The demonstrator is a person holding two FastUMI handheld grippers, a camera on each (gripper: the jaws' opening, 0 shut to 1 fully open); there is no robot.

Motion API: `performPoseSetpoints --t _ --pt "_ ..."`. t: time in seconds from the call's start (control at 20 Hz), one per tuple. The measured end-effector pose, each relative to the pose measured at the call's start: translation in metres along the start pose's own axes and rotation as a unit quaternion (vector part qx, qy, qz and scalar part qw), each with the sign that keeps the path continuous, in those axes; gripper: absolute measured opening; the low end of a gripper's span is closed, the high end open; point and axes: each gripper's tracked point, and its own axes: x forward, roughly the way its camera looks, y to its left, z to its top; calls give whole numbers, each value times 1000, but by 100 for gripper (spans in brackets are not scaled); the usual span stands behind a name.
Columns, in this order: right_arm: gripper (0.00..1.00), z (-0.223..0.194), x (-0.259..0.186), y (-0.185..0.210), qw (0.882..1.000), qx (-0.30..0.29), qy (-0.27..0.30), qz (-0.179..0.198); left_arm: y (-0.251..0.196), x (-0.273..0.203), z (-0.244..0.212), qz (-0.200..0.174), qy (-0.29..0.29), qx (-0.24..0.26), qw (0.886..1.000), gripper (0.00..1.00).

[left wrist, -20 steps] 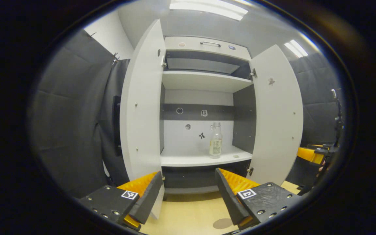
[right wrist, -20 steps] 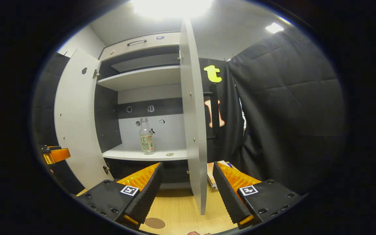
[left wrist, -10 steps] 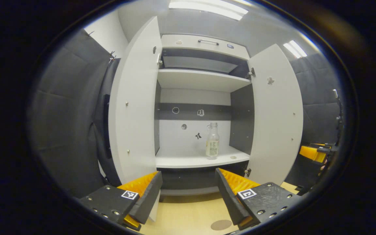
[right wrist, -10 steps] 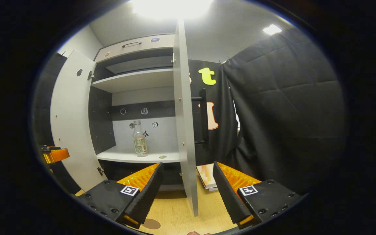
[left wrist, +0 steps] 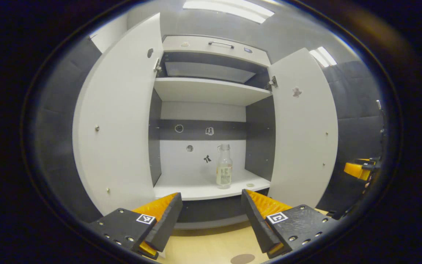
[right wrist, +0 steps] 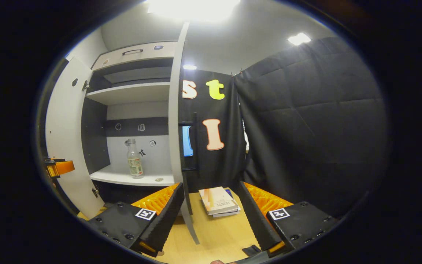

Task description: Grasp the bottle in the cabinet with the left hand and place it on the coaster, then close the right door with the right hand and the left door with the left hand.

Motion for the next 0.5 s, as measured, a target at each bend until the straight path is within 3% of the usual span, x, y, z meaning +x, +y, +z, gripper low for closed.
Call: performPoseSetpoints --t 0.25,0.5 --pt "96 14 23 -39 998 9 -9 -58 -6 54 12 -15 1 -16 1000 94" --pt "96 15 49 -57 996 11 -13 -84 1 111 23 -15 -1 -18 1000 94"
